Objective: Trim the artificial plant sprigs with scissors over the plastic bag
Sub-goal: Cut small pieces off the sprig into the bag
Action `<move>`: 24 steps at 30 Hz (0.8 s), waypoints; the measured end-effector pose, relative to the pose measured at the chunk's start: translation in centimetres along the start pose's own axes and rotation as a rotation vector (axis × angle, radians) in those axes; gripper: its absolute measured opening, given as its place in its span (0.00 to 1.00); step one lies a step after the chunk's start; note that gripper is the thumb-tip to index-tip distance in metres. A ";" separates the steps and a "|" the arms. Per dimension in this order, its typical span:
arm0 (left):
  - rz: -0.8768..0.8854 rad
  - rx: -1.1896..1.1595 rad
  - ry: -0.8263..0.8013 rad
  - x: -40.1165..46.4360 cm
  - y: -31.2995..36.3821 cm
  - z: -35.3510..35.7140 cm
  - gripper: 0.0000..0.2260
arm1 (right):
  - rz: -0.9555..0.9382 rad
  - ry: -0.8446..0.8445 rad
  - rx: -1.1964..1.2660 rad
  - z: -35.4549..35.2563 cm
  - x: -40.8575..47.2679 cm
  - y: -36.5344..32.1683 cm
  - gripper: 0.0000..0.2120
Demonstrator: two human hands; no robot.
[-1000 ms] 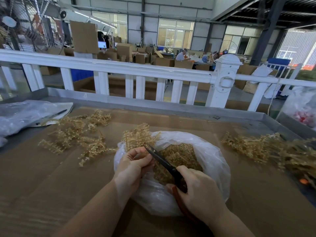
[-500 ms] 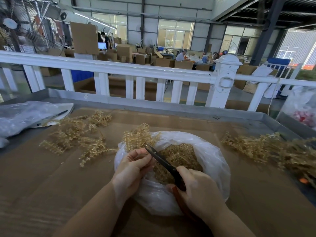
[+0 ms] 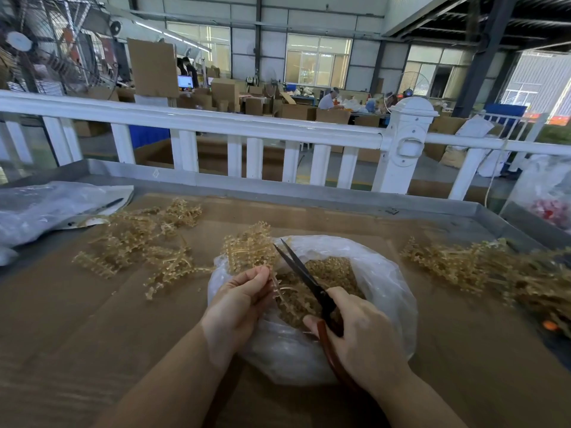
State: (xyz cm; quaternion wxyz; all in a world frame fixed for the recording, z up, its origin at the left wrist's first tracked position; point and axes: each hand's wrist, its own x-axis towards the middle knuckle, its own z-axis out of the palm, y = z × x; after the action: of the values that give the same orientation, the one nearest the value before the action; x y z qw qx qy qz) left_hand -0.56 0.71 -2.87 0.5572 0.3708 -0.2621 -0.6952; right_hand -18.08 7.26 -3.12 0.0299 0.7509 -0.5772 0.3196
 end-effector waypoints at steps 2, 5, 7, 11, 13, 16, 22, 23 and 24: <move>-0.002 -0.007 -0.010 -0.1 0.1 0.1 0.06 | 0.001 -0.039 -0.013 0.1 0.0 -0.1 0.23; 0.003 -0.027 -0.022 -0.2 0.2 0.1 0.08 | -0.020 -0.087 -0.050 0.3 -0.1 -0.1 0.22; 0.002 -0.022 -0.021 -0.2 0.1 0.1 0.08 | -0.031 -0.106 -0.066 0.4 -0.2 -0.2 0.22; -0.003 0.005 -0.040 -0.1 0.1 -0.2 0.08 | -0.042 -0.107 -0.075 0.4 0.0 -0.2 0.23; 0.000 0.042 -0.059 -0.2 0.1 -0.2 0.09 | -0.044 -0.115 -0.070 0.4 0.0 -0.2 0.22; -0.008 0.059 -0.062 -0.2 0.0 -0.2 0.12 | -0.053 -0.122 -0.081 0.4 0.0 -0.2 0.22; -0.017 0.080 -0.059 -0.3 0.0 0.0 0.11 | -0.048 -0.160 -0.080 0.3 0.3 -0.4 0.20; -0.018 0.080 -0.060 -0.4 0.0 0.0 0.11 | -0.045 -0.164 -0.075 0.2 0.3 -0.4 0.20; -0.021 0.081 -0.061 -0.4 0.0 0.0 0.10 | -0.042 -0.169 -0.070 0.2 0.3 -0.4 0.19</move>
State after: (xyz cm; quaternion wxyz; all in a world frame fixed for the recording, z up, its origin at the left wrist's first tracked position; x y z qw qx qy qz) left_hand -0.52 1.08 -2.75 0.5263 0.3745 -0.3028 -0.7008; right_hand -17.57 7.12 -2.98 0.0140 0.7856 -0.5725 0.2340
